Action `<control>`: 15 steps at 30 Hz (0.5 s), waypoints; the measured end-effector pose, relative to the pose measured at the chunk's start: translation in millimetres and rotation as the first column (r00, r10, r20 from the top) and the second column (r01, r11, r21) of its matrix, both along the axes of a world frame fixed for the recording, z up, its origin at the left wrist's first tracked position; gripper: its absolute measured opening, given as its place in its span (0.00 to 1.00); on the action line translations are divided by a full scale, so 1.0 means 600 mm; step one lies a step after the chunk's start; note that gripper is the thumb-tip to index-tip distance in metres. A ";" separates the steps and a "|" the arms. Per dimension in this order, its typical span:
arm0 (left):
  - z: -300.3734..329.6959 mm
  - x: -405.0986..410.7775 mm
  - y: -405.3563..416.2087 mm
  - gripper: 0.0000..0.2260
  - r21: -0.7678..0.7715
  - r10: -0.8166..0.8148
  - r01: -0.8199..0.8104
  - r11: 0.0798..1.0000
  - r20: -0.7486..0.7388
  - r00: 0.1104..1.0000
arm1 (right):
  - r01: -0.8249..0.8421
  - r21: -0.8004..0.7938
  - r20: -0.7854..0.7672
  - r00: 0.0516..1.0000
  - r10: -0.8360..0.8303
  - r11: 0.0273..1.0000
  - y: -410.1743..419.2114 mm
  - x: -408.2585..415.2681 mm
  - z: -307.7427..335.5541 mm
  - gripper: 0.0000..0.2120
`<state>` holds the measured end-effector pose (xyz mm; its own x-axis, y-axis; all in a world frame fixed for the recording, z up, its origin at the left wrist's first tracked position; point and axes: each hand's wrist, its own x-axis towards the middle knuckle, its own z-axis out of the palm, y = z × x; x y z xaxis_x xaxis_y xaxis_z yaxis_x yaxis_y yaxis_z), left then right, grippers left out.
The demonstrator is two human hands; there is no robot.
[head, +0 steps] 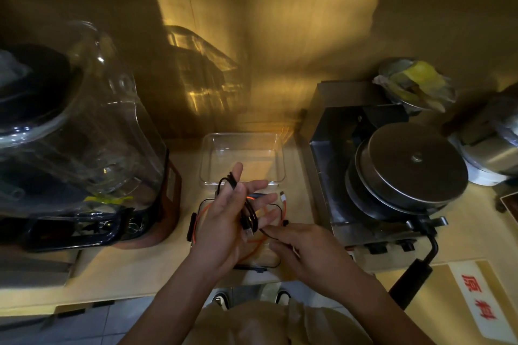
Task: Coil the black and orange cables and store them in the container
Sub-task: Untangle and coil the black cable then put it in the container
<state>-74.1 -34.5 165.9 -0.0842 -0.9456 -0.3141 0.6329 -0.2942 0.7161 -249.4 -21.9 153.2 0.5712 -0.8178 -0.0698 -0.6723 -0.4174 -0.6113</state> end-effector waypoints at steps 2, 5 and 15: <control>-0.001 0.000 -0.001 0.24 0.009 -0.012 0.012 1.000 0.032 0.999 | -0.008 -0.008 -0.009 1.000 0.008 1.000 0.000 -0.001 0.001 0.16; -0.008 0.001 0.001 0.25 0.019 -0.044 0.042 0.999 0.131 0.990 | 0.007 -0.002 -0.006 1.000 -0.007 1.000 0.002 -0.007 0.001 0.15; -0.044 0.014 0.003 0.23 0.015 -0.224 0.254 0.967 0.527 0.820 | 0.027 -0.108 -0.022 0.999 -0.030 0.994 0.006 -0.021 0.020 0.11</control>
